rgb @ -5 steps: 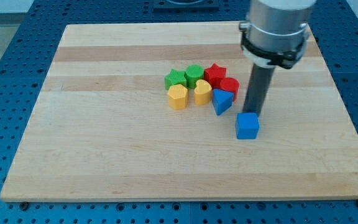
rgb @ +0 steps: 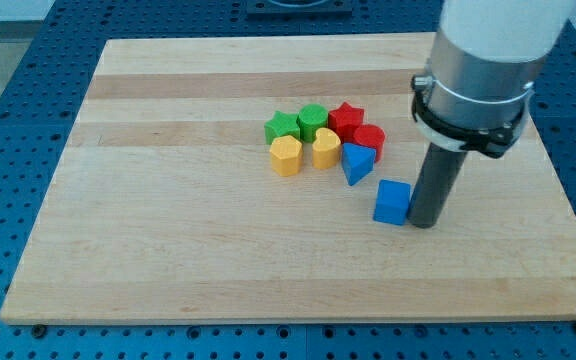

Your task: Move the blue cube to the bottom of the blue triangle

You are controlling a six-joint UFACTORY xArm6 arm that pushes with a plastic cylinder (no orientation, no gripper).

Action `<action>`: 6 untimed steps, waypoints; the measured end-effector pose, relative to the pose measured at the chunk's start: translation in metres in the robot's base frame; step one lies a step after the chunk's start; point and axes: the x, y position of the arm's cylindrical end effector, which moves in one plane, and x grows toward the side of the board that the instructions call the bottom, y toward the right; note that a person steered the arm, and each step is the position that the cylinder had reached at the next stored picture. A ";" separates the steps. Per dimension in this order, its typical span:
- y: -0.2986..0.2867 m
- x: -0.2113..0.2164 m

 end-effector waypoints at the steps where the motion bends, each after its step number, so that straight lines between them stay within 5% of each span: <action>1: -0.013 0.000; 6: -0.051 -0.004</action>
